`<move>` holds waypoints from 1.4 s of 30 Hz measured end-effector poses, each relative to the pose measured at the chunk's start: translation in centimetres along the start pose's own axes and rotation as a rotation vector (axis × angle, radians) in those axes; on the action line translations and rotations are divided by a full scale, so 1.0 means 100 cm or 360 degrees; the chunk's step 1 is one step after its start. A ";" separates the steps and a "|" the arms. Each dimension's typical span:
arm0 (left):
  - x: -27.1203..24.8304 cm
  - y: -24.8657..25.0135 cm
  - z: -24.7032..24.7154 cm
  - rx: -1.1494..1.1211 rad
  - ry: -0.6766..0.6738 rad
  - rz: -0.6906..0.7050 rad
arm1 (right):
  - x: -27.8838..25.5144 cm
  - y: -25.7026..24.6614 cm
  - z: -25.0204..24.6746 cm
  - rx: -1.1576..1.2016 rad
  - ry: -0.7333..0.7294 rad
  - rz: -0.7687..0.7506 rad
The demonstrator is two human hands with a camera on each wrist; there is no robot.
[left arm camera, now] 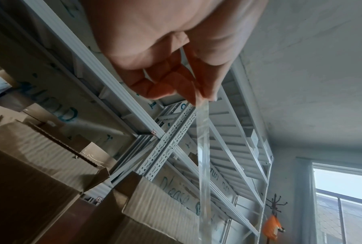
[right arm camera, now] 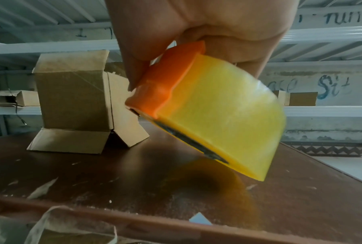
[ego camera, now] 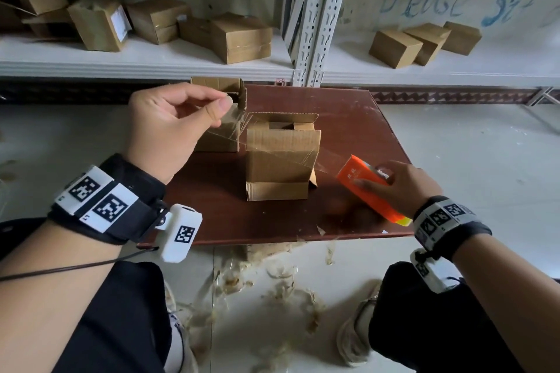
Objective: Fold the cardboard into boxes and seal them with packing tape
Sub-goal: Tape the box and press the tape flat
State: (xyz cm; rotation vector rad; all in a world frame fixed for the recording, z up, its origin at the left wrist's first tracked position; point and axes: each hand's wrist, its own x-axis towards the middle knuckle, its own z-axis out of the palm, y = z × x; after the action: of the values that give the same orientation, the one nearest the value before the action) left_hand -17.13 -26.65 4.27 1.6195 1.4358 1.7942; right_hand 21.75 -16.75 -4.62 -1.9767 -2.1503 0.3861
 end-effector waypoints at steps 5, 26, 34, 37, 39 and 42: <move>-0.008 0.014 0.012 0.0035 -0.0217 0.0159 | 0.009 -0.004 0.012 -0.0149 -0.0133 0.0062; 0.006 0.068 0.065 -0.0662 -0.0755 -0.0168 | -0.033 -0.131 -0.050 0.1502 -0.0080 -0.0749; 0.009 0.077 0.071 -0.1422 -0.0787 -0.0456 | -0.054 -0.161 -0.011 0.1866 -0.1019 -0.0651; 0.007 0.075 0.068 -0.1449 -0.0735 -0.0470 | -0.060 -0.168 0.000 0.1988 -0.1198 -0.0645; 0.006 0.075 0.066 -0.1456 -0.0713 -0.0477 | -0.065 -0.170 0.004 0.2029 -0.1223 -0.0645; 0.006 0.074 0.066 -0.1492 -0.0690 -0.0498 | -0.068 -0.170 0.008 0.1989 -0.1120 -0.0692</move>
State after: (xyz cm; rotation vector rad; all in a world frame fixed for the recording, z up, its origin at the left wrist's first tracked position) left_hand -8.80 -26.47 9.73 1.0909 0.4697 1.4493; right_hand 6.05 -24.80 0.30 -0.6777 -1.6955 1.9179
